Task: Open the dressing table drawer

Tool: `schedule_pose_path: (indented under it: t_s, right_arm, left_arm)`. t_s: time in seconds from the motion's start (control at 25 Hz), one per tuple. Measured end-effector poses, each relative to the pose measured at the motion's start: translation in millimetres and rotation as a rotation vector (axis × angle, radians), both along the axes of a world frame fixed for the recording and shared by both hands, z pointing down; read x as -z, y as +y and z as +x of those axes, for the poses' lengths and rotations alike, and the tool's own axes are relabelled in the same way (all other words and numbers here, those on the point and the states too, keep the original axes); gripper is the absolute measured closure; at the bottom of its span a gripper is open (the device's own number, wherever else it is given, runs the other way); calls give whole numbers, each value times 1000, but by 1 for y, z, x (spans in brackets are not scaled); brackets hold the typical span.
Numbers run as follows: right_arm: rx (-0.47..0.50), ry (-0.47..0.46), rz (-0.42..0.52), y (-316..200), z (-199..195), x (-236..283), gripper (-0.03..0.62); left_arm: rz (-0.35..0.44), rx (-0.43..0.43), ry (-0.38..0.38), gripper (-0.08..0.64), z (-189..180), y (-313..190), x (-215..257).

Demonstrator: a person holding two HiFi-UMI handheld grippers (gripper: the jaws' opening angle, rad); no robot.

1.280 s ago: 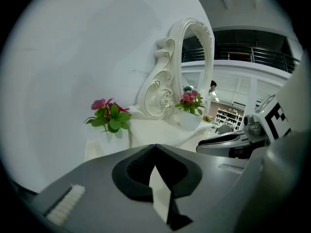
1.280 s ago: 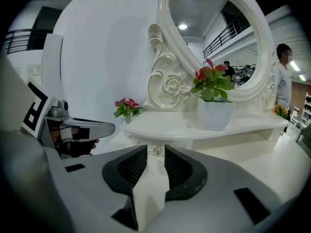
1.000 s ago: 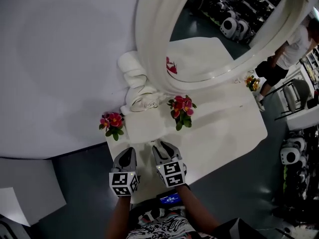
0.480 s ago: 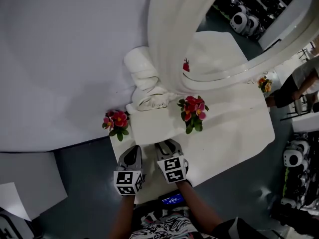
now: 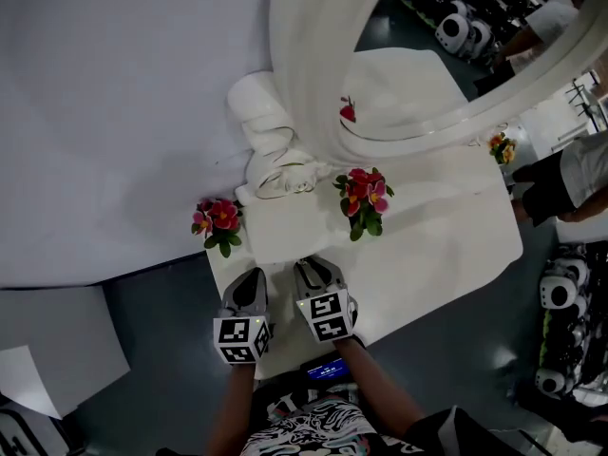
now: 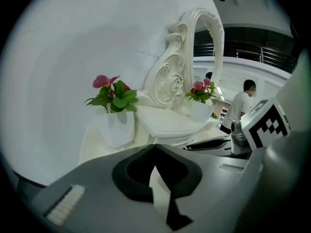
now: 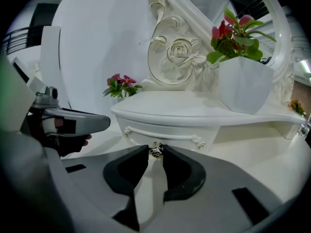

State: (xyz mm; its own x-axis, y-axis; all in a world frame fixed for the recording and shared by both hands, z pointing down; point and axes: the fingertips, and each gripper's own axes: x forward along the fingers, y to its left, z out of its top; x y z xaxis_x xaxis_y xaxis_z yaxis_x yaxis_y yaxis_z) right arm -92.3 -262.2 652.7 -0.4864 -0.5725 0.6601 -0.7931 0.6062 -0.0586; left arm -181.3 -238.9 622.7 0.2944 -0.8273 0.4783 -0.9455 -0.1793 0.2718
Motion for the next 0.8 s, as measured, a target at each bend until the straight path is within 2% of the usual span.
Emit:
schedule_pose_path:
  t_s: [0.44, 0.8]
  right_arm:
    - [-10, 22, 0, 37, 18, 1, 495]
    - [-9, 24, -10, 47, 23, -3, 494]
  left_arm:
    - [-3, 7, 21, 558, 2, 16, 2]
    - [7, 25, 28, 558, -4, 20, 5]
